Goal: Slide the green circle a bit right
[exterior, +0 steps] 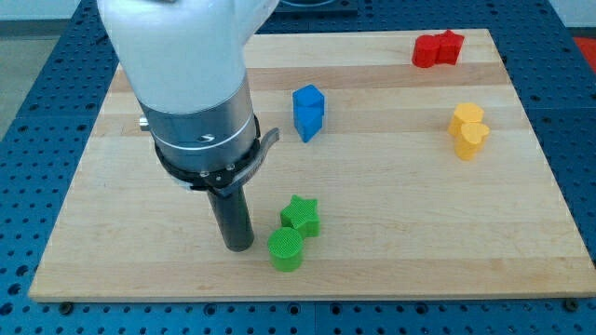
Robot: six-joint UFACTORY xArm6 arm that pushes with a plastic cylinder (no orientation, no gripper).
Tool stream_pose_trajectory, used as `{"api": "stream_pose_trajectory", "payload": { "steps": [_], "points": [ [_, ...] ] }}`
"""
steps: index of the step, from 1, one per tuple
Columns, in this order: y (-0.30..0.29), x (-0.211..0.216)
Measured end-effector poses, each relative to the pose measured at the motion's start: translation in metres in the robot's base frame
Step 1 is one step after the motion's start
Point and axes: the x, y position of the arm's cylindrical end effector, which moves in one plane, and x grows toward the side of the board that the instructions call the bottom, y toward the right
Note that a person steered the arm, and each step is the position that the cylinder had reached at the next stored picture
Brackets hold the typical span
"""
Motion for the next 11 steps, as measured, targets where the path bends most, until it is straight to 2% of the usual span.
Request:
{"api": "stream_pose_trajectory", "payload": {
  "steps": [1, 2, 3, 6, 8, 10, 11],
  "points": [
    [0.009, 0.025],
    [0.01, 0.03],
    [0.011, 0.03],
    [0.066, 0.024],
    [0.071, 0.024],
    [0.071, -0.017],
    [0.071, -0.022]
  ]
}}
